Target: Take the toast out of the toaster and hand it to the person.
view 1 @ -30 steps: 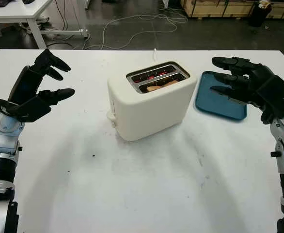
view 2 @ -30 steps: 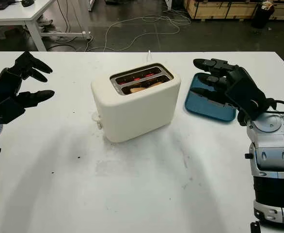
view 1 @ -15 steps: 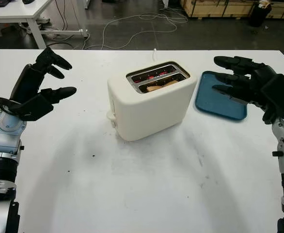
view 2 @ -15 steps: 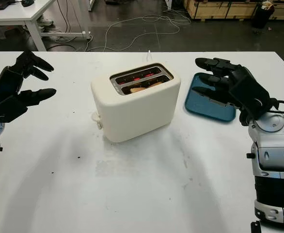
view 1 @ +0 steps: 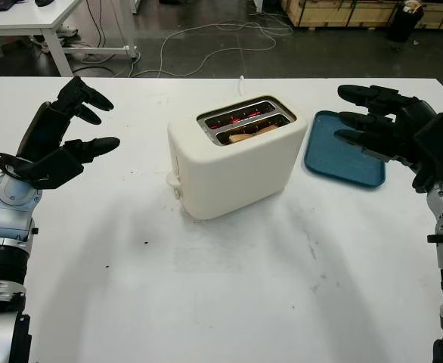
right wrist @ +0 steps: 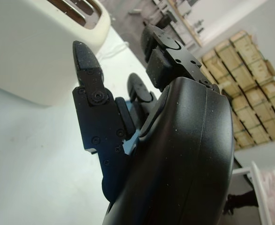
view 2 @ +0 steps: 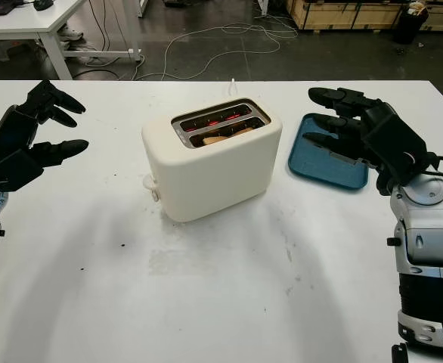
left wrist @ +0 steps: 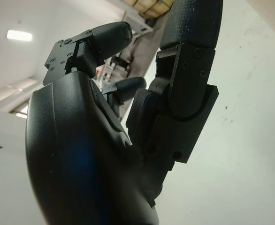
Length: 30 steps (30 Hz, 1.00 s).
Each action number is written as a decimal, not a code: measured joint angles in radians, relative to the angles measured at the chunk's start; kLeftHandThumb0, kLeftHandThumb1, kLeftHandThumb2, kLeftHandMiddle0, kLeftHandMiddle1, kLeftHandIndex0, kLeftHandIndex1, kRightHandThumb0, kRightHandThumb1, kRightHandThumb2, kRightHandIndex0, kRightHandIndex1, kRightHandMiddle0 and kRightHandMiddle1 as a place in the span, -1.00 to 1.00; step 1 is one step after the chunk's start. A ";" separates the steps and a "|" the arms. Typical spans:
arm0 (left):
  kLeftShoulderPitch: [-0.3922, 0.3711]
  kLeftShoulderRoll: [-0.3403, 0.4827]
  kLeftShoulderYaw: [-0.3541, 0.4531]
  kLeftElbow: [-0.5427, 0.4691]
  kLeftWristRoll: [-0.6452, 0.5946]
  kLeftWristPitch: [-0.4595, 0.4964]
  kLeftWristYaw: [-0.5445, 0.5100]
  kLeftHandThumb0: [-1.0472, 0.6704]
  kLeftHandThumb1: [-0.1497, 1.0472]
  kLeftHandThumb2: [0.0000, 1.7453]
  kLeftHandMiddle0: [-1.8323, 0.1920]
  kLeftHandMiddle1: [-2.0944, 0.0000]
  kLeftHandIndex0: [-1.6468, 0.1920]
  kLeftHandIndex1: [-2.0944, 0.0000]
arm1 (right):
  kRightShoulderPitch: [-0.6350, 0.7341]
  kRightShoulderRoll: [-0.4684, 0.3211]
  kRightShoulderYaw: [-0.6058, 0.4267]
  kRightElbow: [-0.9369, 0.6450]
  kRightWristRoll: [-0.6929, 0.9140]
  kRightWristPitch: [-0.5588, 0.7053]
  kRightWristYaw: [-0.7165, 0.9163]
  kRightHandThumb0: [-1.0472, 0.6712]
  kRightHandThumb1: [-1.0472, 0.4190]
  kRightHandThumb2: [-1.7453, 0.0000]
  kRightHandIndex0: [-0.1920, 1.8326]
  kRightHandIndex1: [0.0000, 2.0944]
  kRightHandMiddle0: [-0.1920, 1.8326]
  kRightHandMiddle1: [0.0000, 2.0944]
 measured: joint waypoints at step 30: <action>-0.004 -0.013 -0.006 -0.008 0.014 -0.009 0.014 -1.00 0.79 -0.79 0.76 -0.58 0.74 -0.49 | -0.003 -0.020 -0.003 0.043 0.001 -0.034 0.024 -0.22 -0.77 0.99 -0.26 -0.99 -0.31 -1.00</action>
